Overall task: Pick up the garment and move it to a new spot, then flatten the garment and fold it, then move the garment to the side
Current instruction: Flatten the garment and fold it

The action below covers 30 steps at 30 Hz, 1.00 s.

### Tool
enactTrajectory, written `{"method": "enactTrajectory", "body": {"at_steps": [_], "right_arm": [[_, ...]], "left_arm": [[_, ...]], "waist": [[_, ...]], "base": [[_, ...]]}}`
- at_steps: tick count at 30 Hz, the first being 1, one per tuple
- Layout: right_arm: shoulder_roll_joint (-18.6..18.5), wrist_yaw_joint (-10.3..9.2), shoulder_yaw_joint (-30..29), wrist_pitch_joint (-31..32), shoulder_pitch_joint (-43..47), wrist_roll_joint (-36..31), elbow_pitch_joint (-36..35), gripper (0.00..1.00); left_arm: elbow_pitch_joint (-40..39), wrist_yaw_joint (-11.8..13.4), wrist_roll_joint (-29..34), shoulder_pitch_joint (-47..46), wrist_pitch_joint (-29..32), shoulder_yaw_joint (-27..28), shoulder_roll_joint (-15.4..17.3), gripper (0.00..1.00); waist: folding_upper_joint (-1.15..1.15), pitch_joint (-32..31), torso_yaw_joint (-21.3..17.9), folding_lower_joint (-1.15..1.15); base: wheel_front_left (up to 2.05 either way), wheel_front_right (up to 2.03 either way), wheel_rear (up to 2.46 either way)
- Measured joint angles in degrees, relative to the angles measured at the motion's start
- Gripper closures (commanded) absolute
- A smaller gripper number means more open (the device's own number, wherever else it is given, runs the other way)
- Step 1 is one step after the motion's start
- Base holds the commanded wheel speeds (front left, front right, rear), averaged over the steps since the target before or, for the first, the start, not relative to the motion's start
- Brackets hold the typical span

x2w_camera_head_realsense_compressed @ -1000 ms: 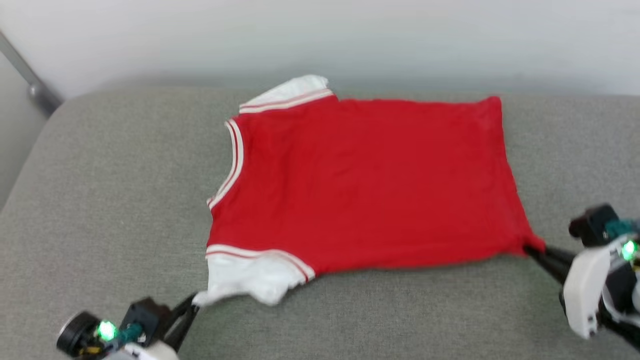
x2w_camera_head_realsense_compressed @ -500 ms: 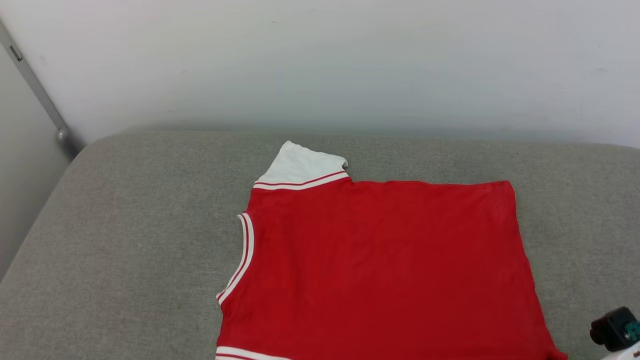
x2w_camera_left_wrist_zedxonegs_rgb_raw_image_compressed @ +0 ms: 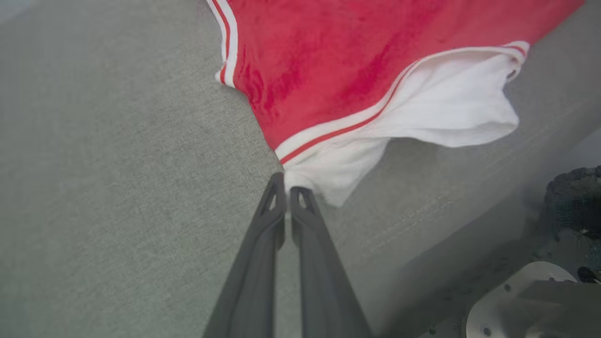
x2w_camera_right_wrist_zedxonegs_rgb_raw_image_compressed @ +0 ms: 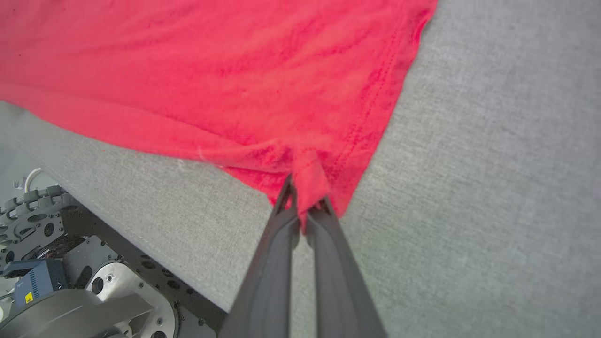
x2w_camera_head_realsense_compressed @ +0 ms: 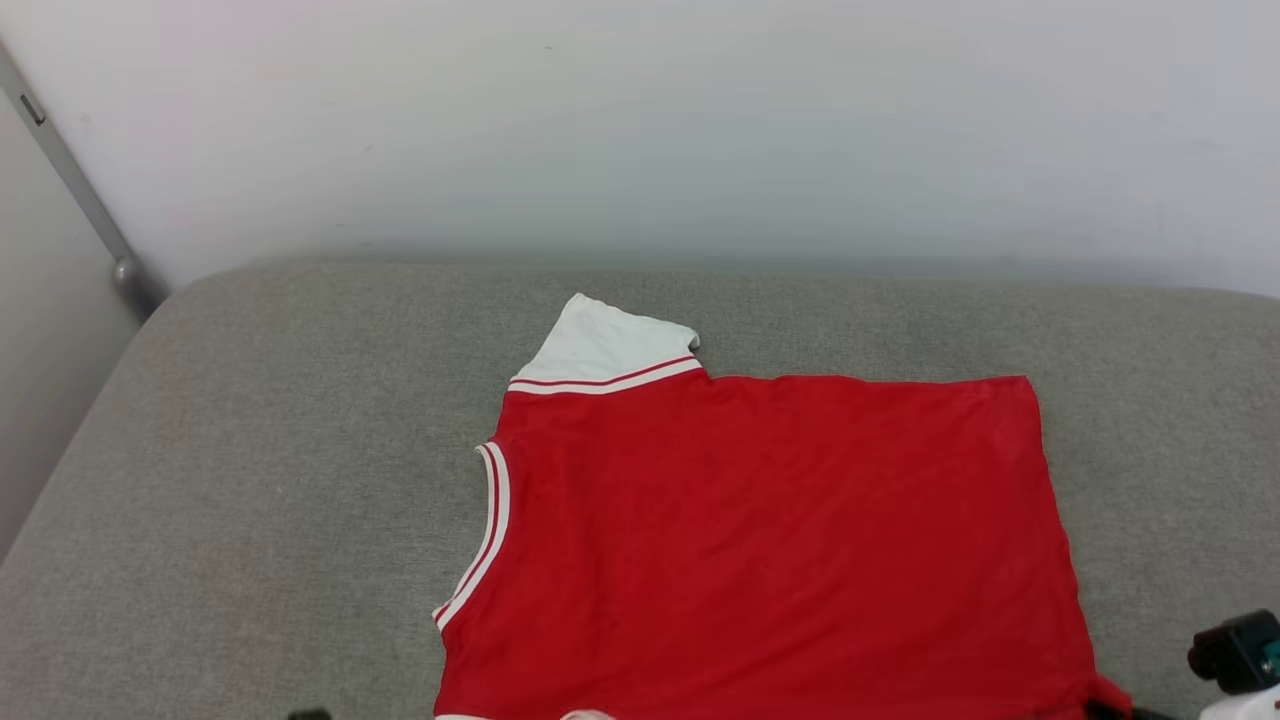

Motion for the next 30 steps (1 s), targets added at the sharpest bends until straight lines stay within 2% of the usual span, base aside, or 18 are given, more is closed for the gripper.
{"method": "enactTrajectory", "body": {"at_steps": [4,5,12,16,23,30], "right_arm": [[0.1,0.00,-4.3,0.9,-0.1,-1.1,-1.7,1.00],[0.6,-0.01,-7.2,2.5,-0.7,-1.8,-3.0,1.00],[2.1,-0.01,-11.4,9.1,-6.0,-4.2,-4.8,1.00],[3.6,-0.01,-12.4,12.7,-9.8,-5.7,-4.6,1.00],[5.9,-0.01,-12.0,17.3,-13.6,-7.8,-1.5,1.00],[7.7,-0.01,-10.9,17.2,-14.4,-8.6,1.2,1.00]], "left_arm": [[0.3,-1.8,1.9,-5.9,1.7,0.6,-0.3,1.00],[1.4,-3.8,3.6,-10.9,3.2,0.9,-0.9,1.00],[7.3,-8.7,6.6,-22.1,5.6,1.7,-2.9,1.00],[12.1,-11.3,7.6,-27.3,5.8,1.7,-5.5,1.00],[20.8,-13.8,9.0,-33.2,5.1,0.1,-9.2,1.00],[28.5,-15.1,8.0,-34.3,2.9,-2.1,-12.4,1.00]], "waist": [[0.00,0.7,-0.2,0.01],[0.00,1.5,-0.6,0.01],[0.00,5.6,-2.0,0.01],[0.00,9.0,-2.8,0.01],[0.00,15.1,-3.7,0.02],[0.00,17.5,-3.9,0.02]], "base": [[0.00,0.00,0.00],[0.00,0.00,0.00],[0.00,0.00,0.00],[0.00,0.00,0.00],[0.00,0.00,0.00],[0.00,0.00,0.00]]}}
